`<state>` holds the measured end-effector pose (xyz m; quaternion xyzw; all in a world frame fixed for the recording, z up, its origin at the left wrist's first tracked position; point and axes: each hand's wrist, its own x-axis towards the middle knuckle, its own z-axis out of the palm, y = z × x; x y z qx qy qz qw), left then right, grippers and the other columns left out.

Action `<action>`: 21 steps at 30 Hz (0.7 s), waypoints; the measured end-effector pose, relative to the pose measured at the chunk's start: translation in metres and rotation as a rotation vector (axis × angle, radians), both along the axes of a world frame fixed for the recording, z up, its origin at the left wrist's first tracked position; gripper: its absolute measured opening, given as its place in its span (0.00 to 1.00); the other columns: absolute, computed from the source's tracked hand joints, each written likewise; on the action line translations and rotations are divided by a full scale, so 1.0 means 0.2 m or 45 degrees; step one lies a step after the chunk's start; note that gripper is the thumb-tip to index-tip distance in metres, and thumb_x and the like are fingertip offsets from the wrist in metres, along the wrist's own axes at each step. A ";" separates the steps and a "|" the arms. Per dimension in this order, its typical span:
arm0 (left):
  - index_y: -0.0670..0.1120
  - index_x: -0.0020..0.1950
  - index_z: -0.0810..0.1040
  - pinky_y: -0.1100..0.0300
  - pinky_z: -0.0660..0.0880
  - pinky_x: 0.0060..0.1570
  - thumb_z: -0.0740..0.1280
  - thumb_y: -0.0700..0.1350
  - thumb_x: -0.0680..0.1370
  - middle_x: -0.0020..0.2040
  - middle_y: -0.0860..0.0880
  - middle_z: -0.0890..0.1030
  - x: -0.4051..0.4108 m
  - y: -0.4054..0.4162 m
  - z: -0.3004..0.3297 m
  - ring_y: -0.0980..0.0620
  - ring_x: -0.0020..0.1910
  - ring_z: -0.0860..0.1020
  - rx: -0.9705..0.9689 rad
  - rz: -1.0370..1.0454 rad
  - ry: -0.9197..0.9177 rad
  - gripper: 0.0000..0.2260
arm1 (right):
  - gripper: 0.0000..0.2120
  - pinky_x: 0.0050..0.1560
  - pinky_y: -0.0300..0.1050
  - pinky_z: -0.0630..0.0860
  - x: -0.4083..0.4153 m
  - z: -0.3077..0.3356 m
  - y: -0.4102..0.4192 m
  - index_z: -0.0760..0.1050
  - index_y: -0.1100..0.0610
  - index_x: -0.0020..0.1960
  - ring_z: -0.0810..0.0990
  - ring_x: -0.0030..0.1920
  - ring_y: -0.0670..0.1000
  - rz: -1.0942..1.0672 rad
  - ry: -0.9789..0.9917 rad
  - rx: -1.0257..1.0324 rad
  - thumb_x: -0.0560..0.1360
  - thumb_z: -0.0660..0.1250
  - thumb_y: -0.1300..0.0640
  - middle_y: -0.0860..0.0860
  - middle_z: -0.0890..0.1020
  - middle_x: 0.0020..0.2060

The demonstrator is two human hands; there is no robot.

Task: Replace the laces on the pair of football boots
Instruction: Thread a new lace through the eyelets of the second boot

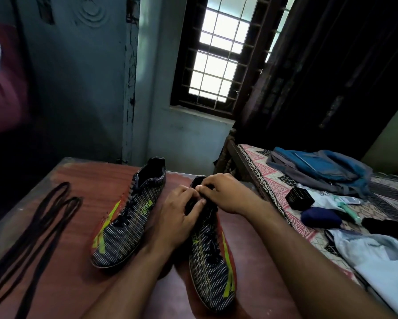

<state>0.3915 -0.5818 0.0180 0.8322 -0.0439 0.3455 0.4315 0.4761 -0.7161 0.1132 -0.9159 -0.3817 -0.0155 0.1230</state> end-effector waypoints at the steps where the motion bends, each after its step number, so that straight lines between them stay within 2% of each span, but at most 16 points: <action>1: 0.53 0.50 0.79 0.56 0.76 0.47 0.64 0.58 0.79 0.48 0.58 0.76 0.00 0.00 0.00 0.57 0.48 0.76 0.009 0.010 0.006 0.10 | 0.13 0.47 0.49 0.75 0.00 0.02 0.00 0.84 0.55 0.49 0.79 0.45 0.52 0.010 -0.020 -0.062 0.83 0.64 0.50 0.52 0.83 0.43; 3: 0.53 0.50 0.79 0.62 0.74 0.47 0.65 0.56 0.79 0.48 0.59 0.76 -0.01 0.00 0.01 0.60 0.48 0.75 0.010 0.012 -0.001 0.08 | 0.09 0.50 0.50 0.77 0.01 0.04 -0.02 0.83 0.51 0.49 0.79 0.49 0.52 0.015 -0.120 -0.128 0.81 0.66 0.50 0.50 0.82 0.45; 5: 0.52 0.50 0.77 0.71 0.69 0.47 0.68 0.50 0.80 0.47 0.58 0.77 -0.02 0.00 0.02 0.62 0.48 0.75 -0.017 0.000 -0.019 0.03 | 0.04 0.50 0.49 0.77 0.00 0.01 -0.02 0.83 0.49 0.48 0.79 0.49 0.51 0.036 -0.203 -0.109 0.79 0.70 0.51 0.47 0.79 0.46; 7: 0.51 0.50 0.76 0.73 0.68 0.47 0.69 0.44 0.81 0.47 0.57 0.77 -0.03 -0.01 0.03 0.63 0.49 0.74 -0.016 0.001 -0.040 0.04 | 0.03 0.48 0.45 0.73 0.00 -0.03 -0.01 0.85 0.49 0.49 0.76 0.48 0.48 0.048 -0.177 -0.046 0.77 0.72 0.52 0.45 0.74 0.45; 9: 0.50 0.51 0.75 0.71 0.68 0.47 0.67 0.42 0.82 0.47 0.56 0.77 -0.02 -0.01 0.02 0.61 0.48 0.74 -0.018 0.013 -0.063 0.04 | 0.05 0.47 0.42 0.70 0.00 -0.04 -0.01 0.86 0.50 0.50 0.74 0.47 0.47 0.052 -0.118 -0.003 0.78 0.72 0.53 0.44 0.74 0.44; 11: 0.48 0.52 0.76 0.63 0.71 0.49 0.66 0.43 0.82 0.49 0.55 0.77 -0.01 0.00 0.01 0.57 0.49 0.75 -0.044 0.028 -0.063 0.01 | 0.08 0.48 0.40 0.68 0.01 0.00 -0.01 0.86 0.53 0.52 0.75 0.46 0.46 0.079 -0.048 -0.014 0.81 0.69 0.53 0.45 0.77 0.44; 13: 0.48 0.53 0.77 0.60 0.71 0.51 0.64 0.45 0.82 0.49 0.55 0.77 0.00 0.00 0.00 0.54 0.51 0.76 -0.038 0.037 -0.061 0.03 | 0.09 0.48 0.39 0.69 0.01 0.05 -0.02 0.85 0.55 0.56 0.76 0.45 0.45 0.093 -0.020 0.016 0.82 0.67 0.55 0.46 0.81 0.46; 15: 0.47 0.52 0.78 0.60 0.71 0.53 0.63 0.44 0.81 0.49 0.56 0.77 0.01 -0.01 0.00 0.55 0.51 0.75 -0.017 0.028 -0.073 0.04 | 0.09 0.50 0.40 0.73 0.01 0.07 -0.05 0.84 0.53 0.58 0.78 0.47 0.45 0.056 -0.052 0.109 0.81 0.68 0.55 0.45 0.81 0.49; 18: 0.47 0.53 0.79 0.64 0.70 0.53 0.63 0.43 0.81 0.49 0.55 0.77 0.01 0.00 0.00 0.56 0.51 0.75 -0.005 0.016 -0.067 0.05 | 0.05 0.50 0.43 0.79 -0.01 0.05 -0.09 0.83 0.51 0.55 0.80 0.47 0.44 -0.007 -0.102 0.283 0.79 0.71 0.55 0.46 0.80 0.49; 19: 0.48 0.53 0.79 0.64 0.69 0.53 0.63 0.43 0.81 0.49 0.55 0.77 0.01 0.00 0.00 0.57 0.51 0.75 -0.006 0.015 -0.061 0.06 | 0.05 0.50 0.42 0.79 -0.03 0.04 -0.12 0.83 0.50 0.54 0.80 0.47 0.42 -0.007 -0.082 0.298 0.78 0.72 0.54 0.45 0.79 0.48; 21: 0.48 0.53 0.79 0.65 0.69 0.53 0.63 0.43 0.81 0.49 0.55 0.77 0.02 0.00 -0.01 0.57 0.51 0.75 -0.002 0.015 -0.054 0.06 | 0.08 0.50 0.34 0.74 -0.07 0.03 -0.16 0.83 0.49 0.55 0.79 0.51 0.39 0.068 0.067 0.230 0.76 0.75 0.51 0.42 0.80 0.50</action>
